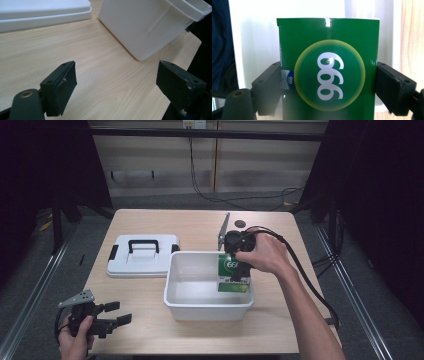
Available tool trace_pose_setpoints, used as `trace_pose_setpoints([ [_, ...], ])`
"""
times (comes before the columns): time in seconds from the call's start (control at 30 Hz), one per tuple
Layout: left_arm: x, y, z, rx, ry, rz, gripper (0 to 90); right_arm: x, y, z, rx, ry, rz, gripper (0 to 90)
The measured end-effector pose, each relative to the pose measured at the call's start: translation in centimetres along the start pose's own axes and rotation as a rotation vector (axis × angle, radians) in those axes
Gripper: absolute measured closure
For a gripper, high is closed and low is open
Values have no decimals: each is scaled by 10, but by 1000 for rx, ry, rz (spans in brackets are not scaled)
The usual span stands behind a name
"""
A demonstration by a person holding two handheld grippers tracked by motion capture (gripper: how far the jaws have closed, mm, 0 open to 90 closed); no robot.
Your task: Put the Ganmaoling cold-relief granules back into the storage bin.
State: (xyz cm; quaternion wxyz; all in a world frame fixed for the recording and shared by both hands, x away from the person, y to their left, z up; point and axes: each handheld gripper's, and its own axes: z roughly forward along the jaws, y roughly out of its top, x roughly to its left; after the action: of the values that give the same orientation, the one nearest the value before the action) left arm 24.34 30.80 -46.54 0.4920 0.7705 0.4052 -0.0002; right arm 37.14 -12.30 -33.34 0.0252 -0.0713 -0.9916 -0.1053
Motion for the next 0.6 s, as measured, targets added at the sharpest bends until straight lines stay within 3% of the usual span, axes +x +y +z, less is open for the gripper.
trace_pose_setpoints([
  [0.6, 0, 0, -1, -4, -2, 2, 166, -3, -2, 23, 18, -2, -1, 157],
])
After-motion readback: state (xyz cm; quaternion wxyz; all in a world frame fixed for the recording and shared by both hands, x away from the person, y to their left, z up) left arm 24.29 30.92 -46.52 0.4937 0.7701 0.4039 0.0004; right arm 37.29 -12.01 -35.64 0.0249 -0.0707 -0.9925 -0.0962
